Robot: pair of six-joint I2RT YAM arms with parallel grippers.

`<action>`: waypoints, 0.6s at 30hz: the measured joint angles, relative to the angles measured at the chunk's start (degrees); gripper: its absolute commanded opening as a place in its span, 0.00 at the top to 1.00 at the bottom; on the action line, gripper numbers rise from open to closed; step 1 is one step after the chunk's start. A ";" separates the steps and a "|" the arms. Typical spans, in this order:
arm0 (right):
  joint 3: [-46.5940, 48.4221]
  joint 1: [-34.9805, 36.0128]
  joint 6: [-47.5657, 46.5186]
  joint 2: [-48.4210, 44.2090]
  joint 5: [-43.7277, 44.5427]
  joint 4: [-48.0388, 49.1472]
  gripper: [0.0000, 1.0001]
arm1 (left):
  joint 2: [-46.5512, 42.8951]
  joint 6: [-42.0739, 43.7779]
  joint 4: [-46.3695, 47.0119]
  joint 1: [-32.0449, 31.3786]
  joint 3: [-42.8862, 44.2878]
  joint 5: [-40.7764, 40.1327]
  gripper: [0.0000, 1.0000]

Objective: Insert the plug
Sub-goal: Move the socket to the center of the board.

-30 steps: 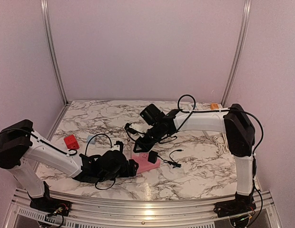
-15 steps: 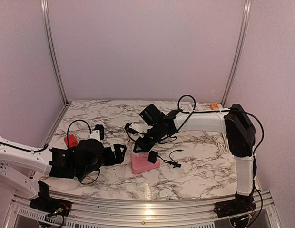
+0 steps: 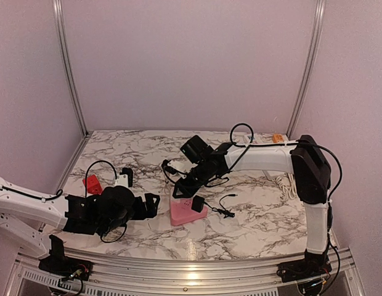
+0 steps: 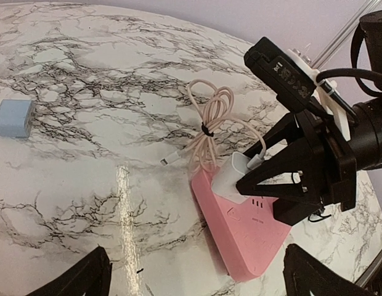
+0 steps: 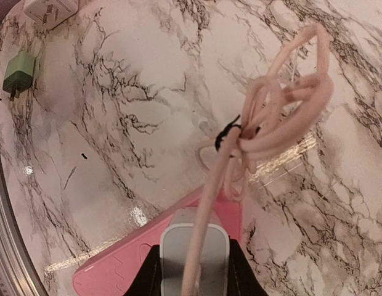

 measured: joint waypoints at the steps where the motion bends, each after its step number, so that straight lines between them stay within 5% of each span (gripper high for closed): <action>1: 0.00 -0.04 0.15 -0.02 0.02 0.07 0.94 | 0.07 -0.02 0.02 0.00 0.00 0.09 0.01; 18: 0.02 -0.92 1.49 -0.24 0.87 -0.31 0.80 | 1.46 -0.85 0.11 0.00 -0.70 0.66 0.01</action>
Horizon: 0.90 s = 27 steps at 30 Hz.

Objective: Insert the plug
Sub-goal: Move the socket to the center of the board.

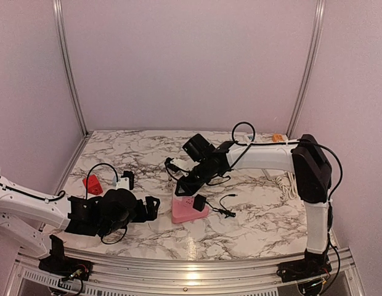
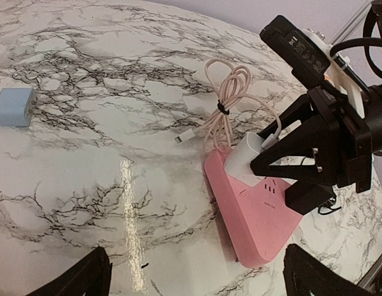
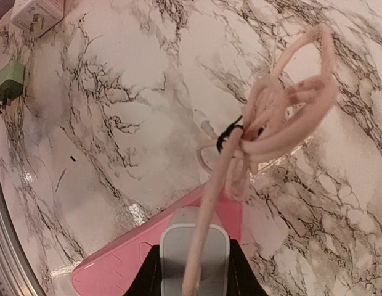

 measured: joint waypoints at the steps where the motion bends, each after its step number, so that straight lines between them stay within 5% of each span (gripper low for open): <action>1: 0.00 -0.17 0.04 -0.02 0.09 -0.04 0.78 | 0.11 0.00 0.00 0.00 0.00 0.07 0.01; 9: -0.04 -0.96 0.17 -0.13 2.38 -0.98 0.71 | 0.46 0.00 0.09 0.00 -0.02 0.11 0.01; 27: -2.05 -3.89 1.84 -0.26 6.08 -2.25 0.72 | 0.48 0.00 0.15 0.00 -0.02 0.11 0.01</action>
